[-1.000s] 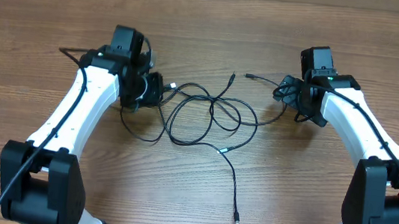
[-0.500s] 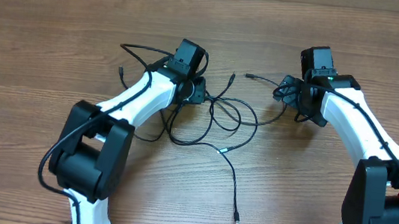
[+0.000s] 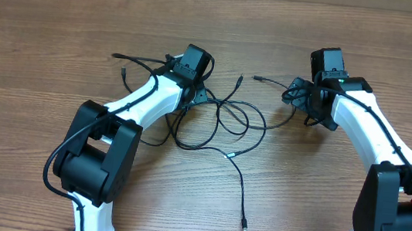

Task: Untangle cables

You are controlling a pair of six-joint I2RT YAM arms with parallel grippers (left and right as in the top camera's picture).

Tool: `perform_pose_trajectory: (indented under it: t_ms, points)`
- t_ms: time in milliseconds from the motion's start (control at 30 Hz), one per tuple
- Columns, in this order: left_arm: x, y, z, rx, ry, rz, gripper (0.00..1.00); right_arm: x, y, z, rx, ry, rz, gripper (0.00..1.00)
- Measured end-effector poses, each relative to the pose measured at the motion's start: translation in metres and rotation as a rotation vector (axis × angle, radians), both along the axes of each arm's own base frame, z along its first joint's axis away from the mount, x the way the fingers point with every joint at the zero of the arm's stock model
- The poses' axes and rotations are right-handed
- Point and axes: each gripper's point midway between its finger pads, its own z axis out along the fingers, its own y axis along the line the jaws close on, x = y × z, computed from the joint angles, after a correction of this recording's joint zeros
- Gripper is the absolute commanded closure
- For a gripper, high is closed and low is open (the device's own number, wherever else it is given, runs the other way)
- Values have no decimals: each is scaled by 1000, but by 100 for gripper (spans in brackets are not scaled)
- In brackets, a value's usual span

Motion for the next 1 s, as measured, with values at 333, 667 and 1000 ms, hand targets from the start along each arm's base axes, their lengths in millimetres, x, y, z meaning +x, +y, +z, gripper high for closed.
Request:
perform_pose_trajectory:
  t_ms: [333,667,1000]
  points:
    - [8,-6,-11,-29,-15,9,96,0,0,0,0,0,1,0]
    - [-14,-22,127,-193,-166,-359,96,0,0,0,0,0,0,0]
    - [-37,-43,120,-180,-170,-763,96,1,4,0,20,-3,5,0]
